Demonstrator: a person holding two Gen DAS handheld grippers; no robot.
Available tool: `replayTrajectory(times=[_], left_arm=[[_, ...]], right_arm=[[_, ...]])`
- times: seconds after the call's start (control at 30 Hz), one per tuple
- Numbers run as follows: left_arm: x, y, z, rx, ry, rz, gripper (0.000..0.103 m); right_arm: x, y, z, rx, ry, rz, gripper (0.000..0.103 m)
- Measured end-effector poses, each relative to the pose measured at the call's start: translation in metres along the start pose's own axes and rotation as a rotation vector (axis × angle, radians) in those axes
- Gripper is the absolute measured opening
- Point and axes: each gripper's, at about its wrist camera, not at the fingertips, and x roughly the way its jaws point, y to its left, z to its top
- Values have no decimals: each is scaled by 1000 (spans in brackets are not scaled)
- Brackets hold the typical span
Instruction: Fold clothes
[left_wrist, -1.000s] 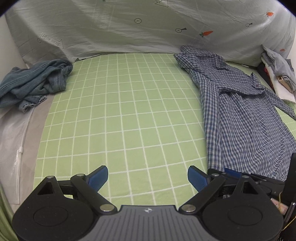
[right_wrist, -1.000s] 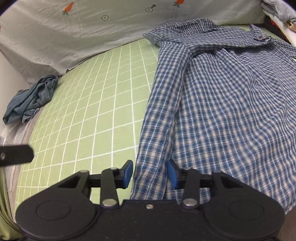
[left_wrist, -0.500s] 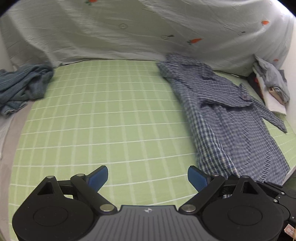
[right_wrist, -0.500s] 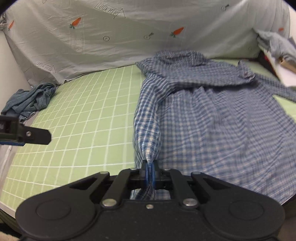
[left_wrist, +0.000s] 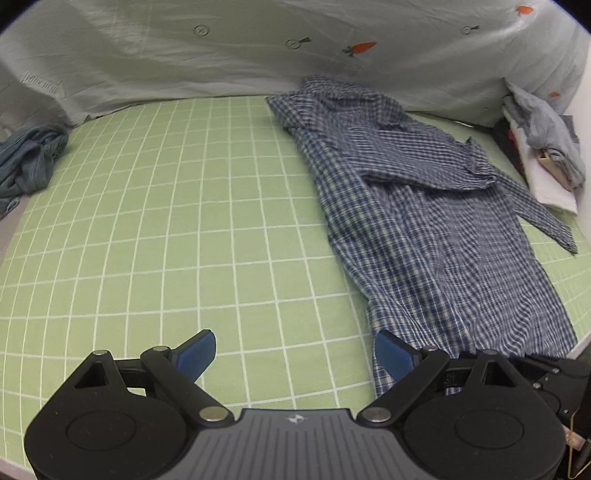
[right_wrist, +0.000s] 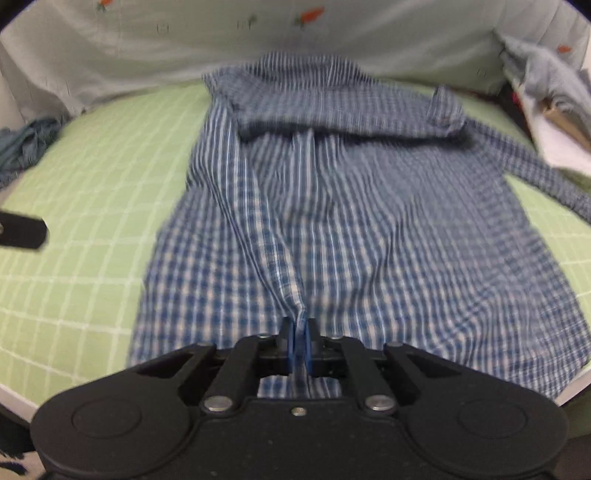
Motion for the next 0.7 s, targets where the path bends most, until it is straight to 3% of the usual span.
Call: replayTrajectory(times=[0.07,0.13,0.2,0.27,0.33,0.57,0.7], left_arm=[[3,0,2,-25,11,27,93],[5,1,7,-52,13,46,93],[7,1,11,-76,13,65,93],[8,0,16,-95,4,79,93],[11,-4,23,-115,-10,90,93],[24,-15,55,-190,-58,122,93],[37,-23,80,-193,-108,147,93]], right_arm=[[7,-5,-1,-12,35,27,15],[5,-12,3,-16,42,55,35],[2,-19,8,-10,44,82,47],[-2,-30,16,21,18,121,60],[-3,-43,27,45,-11,124,80],[5,-93,72,121,-62,78,88],[1,-121,101,98,-139,-6,97]])
